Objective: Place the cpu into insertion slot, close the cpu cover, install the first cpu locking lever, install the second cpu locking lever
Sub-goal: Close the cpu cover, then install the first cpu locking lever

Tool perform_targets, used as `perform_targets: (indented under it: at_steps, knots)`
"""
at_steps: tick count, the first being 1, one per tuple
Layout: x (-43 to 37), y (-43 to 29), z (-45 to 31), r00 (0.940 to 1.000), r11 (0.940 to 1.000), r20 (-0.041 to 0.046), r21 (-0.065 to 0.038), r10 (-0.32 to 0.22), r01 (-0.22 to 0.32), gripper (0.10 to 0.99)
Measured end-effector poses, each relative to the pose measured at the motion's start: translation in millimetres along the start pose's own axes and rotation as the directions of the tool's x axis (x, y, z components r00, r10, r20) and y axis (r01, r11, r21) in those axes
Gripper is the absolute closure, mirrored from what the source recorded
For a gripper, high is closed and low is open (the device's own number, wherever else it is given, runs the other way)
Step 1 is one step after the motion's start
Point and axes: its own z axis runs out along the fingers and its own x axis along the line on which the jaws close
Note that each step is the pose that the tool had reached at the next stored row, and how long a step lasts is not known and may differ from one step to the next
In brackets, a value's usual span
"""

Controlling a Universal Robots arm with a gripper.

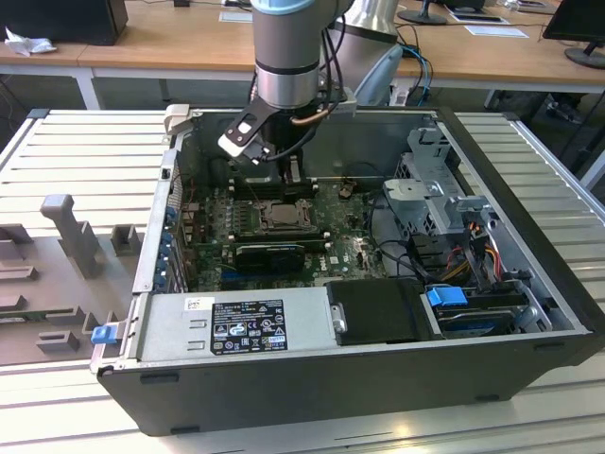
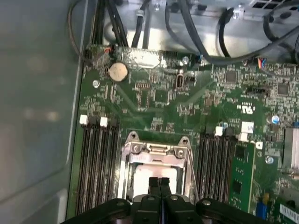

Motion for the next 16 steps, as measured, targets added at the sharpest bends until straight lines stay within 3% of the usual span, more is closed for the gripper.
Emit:
perform_targets:
  at_steps: [8, 16]
  knots:
    - [1.0, -10.7, -0.6, 1.0, 1.0, -0.0003, 0.0, 0.0, 0.0, 0.98]
    - [1.0, -10.4, -7.2, 1.0, 1.0, -0.0005, 0.0, 0.0, 0.0, 0.98]
